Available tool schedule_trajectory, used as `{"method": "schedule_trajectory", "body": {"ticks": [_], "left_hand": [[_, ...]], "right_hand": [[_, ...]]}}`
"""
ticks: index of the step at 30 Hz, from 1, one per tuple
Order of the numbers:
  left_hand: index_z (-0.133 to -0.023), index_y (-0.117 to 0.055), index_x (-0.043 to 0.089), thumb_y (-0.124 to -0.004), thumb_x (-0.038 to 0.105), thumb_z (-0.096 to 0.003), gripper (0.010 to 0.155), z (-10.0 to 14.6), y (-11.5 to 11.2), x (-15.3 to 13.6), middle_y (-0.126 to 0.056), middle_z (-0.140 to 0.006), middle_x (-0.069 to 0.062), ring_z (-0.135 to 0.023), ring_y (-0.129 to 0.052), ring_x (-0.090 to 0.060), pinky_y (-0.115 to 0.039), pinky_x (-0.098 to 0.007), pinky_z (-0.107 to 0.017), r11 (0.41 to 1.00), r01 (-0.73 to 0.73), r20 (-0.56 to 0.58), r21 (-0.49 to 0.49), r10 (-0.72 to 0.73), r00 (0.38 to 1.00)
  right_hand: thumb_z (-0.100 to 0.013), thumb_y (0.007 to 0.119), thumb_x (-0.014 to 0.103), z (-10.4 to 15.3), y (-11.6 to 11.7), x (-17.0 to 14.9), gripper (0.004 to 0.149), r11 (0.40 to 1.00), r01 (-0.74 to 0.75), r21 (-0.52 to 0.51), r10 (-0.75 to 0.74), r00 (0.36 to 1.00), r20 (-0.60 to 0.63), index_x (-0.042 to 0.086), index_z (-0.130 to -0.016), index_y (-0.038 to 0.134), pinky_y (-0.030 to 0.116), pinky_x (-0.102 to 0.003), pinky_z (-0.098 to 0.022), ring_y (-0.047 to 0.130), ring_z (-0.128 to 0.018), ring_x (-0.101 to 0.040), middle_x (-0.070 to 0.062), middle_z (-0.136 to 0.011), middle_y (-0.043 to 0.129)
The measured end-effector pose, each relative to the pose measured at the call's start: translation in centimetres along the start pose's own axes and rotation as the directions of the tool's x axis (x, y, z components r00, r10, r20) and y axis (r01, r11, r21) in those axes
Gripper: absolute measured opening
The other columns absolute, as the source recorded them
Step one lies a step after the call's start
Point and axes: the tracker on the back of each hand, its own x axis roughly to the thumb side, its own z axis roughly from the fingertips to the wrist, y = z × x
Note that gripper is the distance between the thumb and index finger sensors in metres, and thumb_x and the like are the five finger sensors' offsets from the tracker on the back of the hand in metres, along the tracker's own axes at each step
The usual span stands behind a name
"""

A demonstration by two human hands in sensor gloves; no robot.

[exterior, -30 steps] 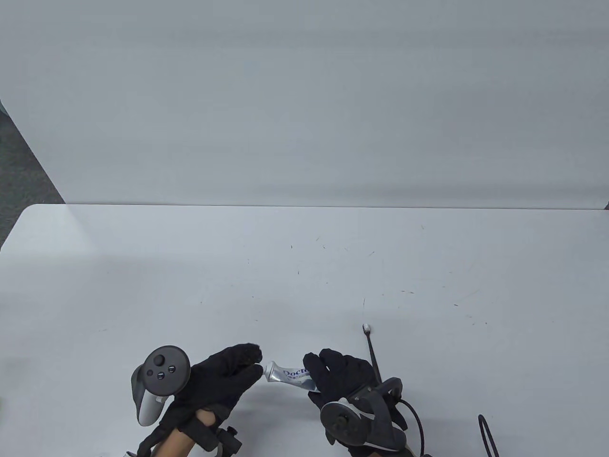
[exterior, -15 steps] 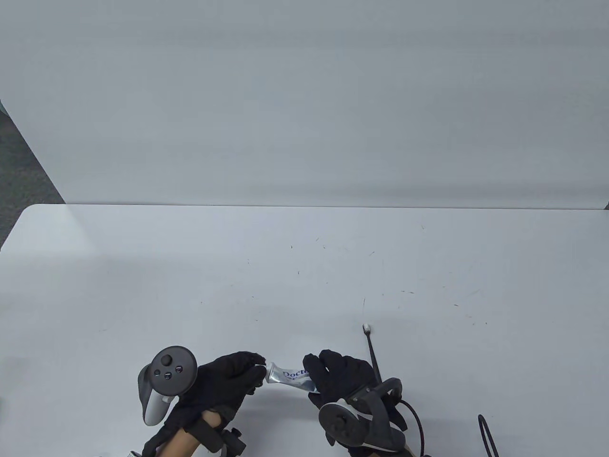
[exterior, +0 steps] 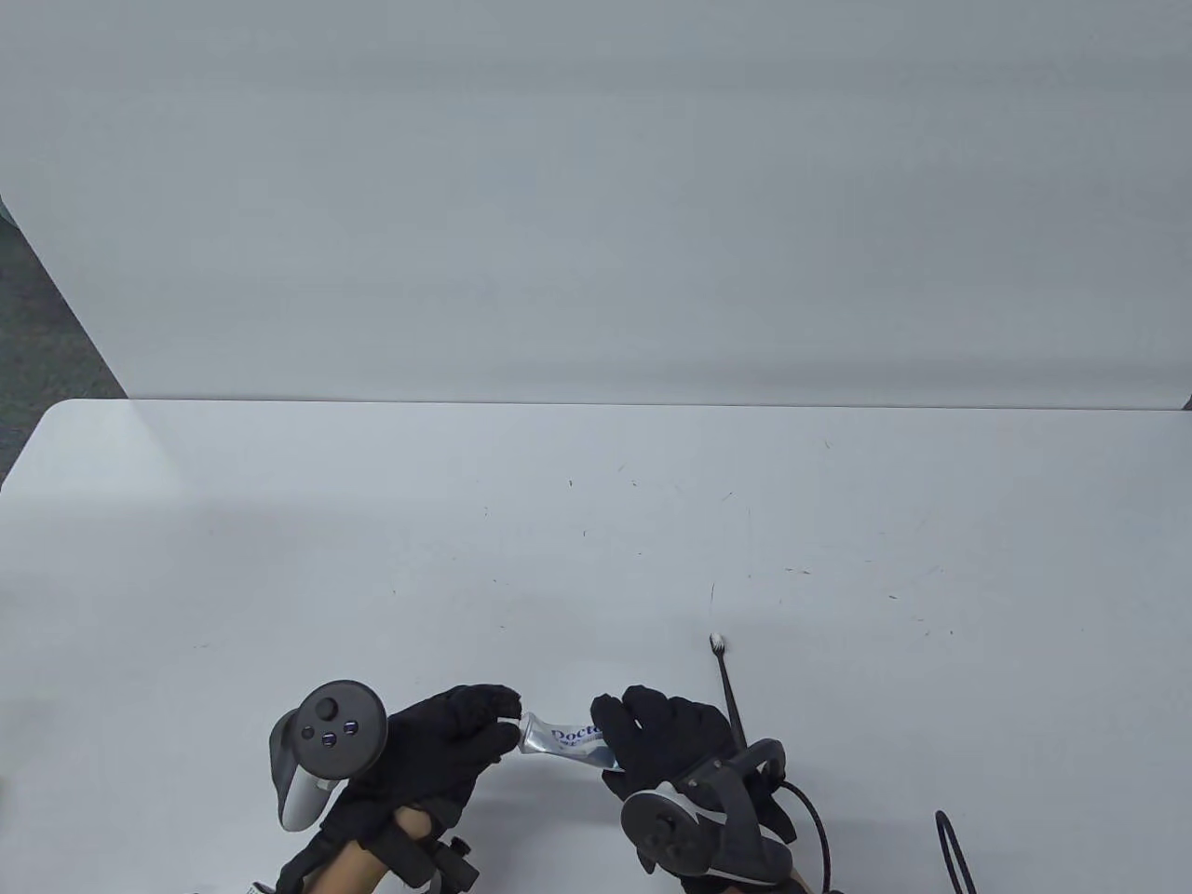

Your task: Squeeze toothpaste onto toothbrush

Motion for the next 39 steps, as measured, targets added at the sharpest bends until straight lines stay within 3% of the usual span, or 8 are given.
{"method": "schedule_trajectory", "body": {"ticks": [2, 5, 8, 14, 18, 23, 30, 39], "left_hand": [[-0.092, -0.075, 0.021, -0.085, 0.039, -0.0411, 0.055, 0.1, 0.0, -0.1, -0.091, -0.081, -0.011, -0.065, -0.096, -0.035, -0.077, -0.059, -0.051, 1.0, 0.002, -0.017, 0.028, -0.002, 1.0], [-0.089, -0.079, 0.021, -0.078, 0.064, -0.0353, 0.069, 0.2, 0.1, -0.9, -0.093, -0.078, -0.012, -0.06, -0.097, -0.036, -0.079, -0.057, -0.047, 0.999, -0.003, -0.089, 0.041, 0.006, 0.996], [-0.075, -0.092, 0.02, -0.081, 0.056, -0.0385, 0.052, 0.1, 0.1, -1.0, -0.101, -0.063, -0.012, -0.049, -0.102, -0.035, -0.081, -0.058, -0.041, 0.999, -0.002, -0.112, 0.033, 0.006, 0.994], [-0.087, -0.082, 0.021, -0.086, 0.037, -0.0395, 0.05, 0.0, 0.1, 0.0, -0.093, -0.079, -0.012, -0.064, -0.097, -0.036, -0.077, -0.06, -0.051, 1.0, 0.026, -0.001, -0.001, -0.026, 1.0], [-0.093, -0.075, 0.022, -0.081, 0.059, -0.0385, 0.066, 0.1, 0.0, -0.9, -0.09, -0.084, -0.012, -0.066, -0.095, -0.037, -0.077, -0.059, -0.05, 0.999, -0.042, -0.061, 0.013, 0.043, 0.997], [-0.08, -0.087, 0.019, -0.081, 0.047, -0.041, 0.048, 0.0, 0.0, -0.6, -0.099, -0.068, -0.012, -0.053, -0.101, -0.034, -0.08, -0.058, -0.045, 1.0, 0.017, -0.07, 0.025, -0.015, 0.997], [-0.086, -0.081, 0.02, -0.074, 0.051, -0.0449, 0.052, 0.6, 1.4, -1.6, -0.095, -0.073, -0.011, -0.058, -0.099, -0.035, -0.079, -0.058, -0.048, 0.972, -0.125, -0.099, 0.197, 0.147, 0.984], [-0.089, -0.079, 0.02, -0.074, 0.052, -0.0463, 0.054, 1.1, 4.2, -3.0, -0.094, -0.077, -0.012, -0.062, -0.098, -0.036, -0.078, -0.059, -0.05, 0.94, -0.181, -0.123, 0.289, 0.224, 0.967]], "right_hand": [[-0.031, 0.092, 0.032, 0.0, 0.0, -0.1, 0.065, 1.0, 0.004, -0.003, -0.004, 1.0, -0.006, 0.016, -0.092, 0.073, 0.077, -0.063, -0.047, 0.086, -0.069, -0.046, -0.016, -0.087, 0.078], [-0.031, 0.092, 0.032, 0.0, 0.0, -0.1, 0.065, 1.0, 0.011, -0.005, -0.011, 1.0, -0.005, 0.016, -0.092, 0.073, 0.077, -0.063, -0.047, 0.086, -0.069, -0.046, -0.017, -0.087, 0.078], [-0.032, 0.092, 0.032, 0.0, 0.1, 0.2, 0.064, 1.0, -0.012, 0.004, 0.012, 1.0, 0.009, 0.016, -0.091, 0.074, 0.077, -0.063, -0.047, 0.086, -0.069, -0.046, -0.016, -0.087, 0.079], [-0.032, 0.092, 0.032, 0.0, 0.1, 0.0, 0.064, 1.0, 0.008, 0.005, -0.008, 1.0, 0.0, 0.016, -0.091, 0.073, 0.078, -0.062, -0.046, 0.086, -0.068, -0.046, -0.016, -0.087, 0.078], [-0.032, 0.092, 0.032, 0.0, -0.1, -0.2, 0.064, 0.999, 0.032, -0.004, -0.032, 0.999, -0.011, 0.016, -0.092, 0.073, 0.078, -0.062, -0.046, 0.086, -0.068, -0.046, -0.017, -0.087, 0.078], [-0.034, 0.089, 0.038, 0.0, 0.3, 0.2, 0.064, 0.999, 0.011, 0.034, -0.012, 1.0, 0.014, 0.014, -0.091, 0.073, 0.078, -0.062, -0.046, 0.086, -0.068, -0.046, -0.017, -0.087, 0.078], [-0.041, 0.085, 0.024, -0.1, 0.0, -0.3, 0.067, 0.951, 0.266, 0.156, -0.266, 0.964, -0.018, 0.014, -0.1, 0.056, 0.077, -0.065, -0.046, 0.082, -0.07, -0.053, -0.016, -0.091, 0.07], [-0.041, 0.084, 0.021, -0.9, 1.1, -4.2, 0.066, 0.838, 0.543, -0.057, -0.538, 0.801, -0.264, 0.032, -0.096, 0.049, 0.087, -0.064, -0.028, 0.092, -0.056, -0.062, -0.02, -0.088, 0.076]]}}
